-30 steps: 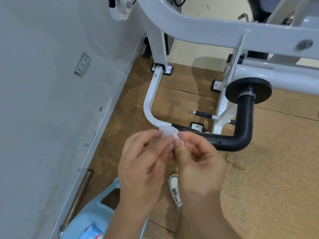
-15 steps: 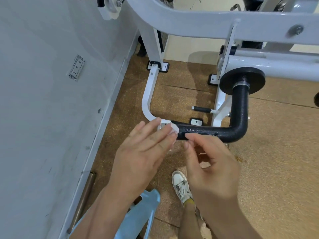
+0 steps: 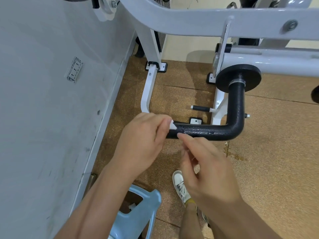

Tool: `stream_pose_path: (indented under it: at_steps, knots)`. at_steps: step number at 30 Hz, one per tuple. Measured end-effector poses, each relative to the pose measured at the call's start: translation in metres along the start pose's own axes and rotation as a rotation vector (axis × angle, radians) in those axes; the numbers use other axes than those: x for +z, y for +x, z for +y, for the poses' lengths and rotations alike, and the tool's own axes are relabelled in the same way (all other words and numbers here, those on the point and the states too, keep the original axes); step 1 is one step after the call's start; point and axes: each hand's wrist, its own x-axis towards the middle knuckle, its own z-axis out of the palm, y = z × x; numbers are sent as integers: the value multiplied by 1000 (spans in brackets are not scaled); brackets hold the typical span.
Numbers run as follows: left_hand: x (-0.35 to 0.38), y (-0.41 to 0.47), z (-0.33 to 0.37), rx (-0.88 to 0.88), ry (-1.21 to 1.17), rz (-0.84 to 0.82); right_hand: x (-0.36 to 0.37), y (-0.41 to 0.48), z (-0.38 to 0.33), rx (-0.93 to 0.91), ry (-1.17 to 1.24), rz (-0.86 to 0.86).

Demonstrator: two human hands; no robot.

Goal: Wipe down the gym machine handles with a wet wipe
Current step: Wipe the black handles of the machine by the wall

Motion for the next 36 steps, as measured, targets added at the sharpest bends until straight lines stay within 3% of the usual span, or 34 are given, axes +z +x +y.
stream_pose_path:
  at_steps: [6,10,15,20,23,25,28,32,36]
  knots:
    - [4,-22,-4,182,130,-11,-12,-3,9,65,64,64]
    - [1,6,10,12,135,-29,-11,-2,11,70,80,68]
    - [6,-24,2,223,138,-11,-15,-1,11,32,121,51]
    - [5,3,20,26,163,-38,-13,2,8,22,161,70]
    - [11,-15,18,181,189,6,-18,2,5,-12,198,83]
    - [8,-16,18,194,200,-7,-20,-1,7,-5,216,97]
    - [4,4,30,63,183,-33,-17,-4,11,54,182,148]
    - [13,-10,26,178,164,5,-15,0,10,58,107,180]
    - [6,-7,21,164,110,70,-3,7,0,29,-17,171]
